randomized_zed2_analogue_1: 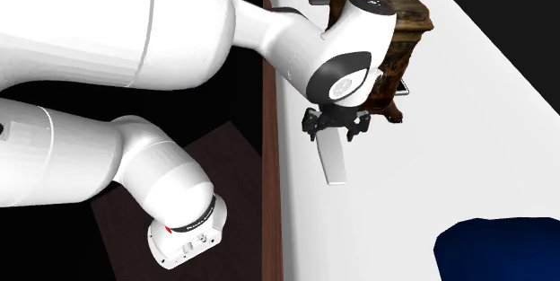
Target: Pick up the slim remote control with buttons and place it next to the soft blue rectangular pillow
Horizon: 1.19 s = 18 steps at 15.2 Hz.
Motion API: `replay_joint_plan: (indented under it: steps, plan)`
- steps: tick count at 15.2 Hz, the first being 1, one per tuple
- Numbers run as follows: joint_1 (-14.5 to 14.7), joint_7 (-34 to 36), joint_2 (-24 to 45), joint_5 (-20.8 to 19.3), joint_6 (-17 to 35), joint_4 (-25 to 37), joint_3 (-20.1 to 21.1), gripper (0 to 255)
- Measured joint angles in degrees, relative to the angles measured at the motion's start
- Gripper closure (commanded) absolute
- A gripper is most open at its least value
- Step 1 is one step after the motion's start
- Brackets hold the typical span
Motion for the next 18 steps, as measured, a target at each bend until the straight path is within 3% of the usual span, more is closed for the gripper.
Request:
replay_joint_plan:
  steps: [8,14,15,18]
  plan:
    - [0.9,-3.5,5.8,-0.1,8.4,-2.4,-3.1,0]
    - [0.9,-3.6,6.2,-0.2,9.2,-2.8,-3.3,0]
    - [0.9,-3.6,6.2,-0.2,9.2,-2.8,-3.3,255]
    - [0.9,-3.6,6.2,-0.2,9.2,-2.8,-3.3,255]
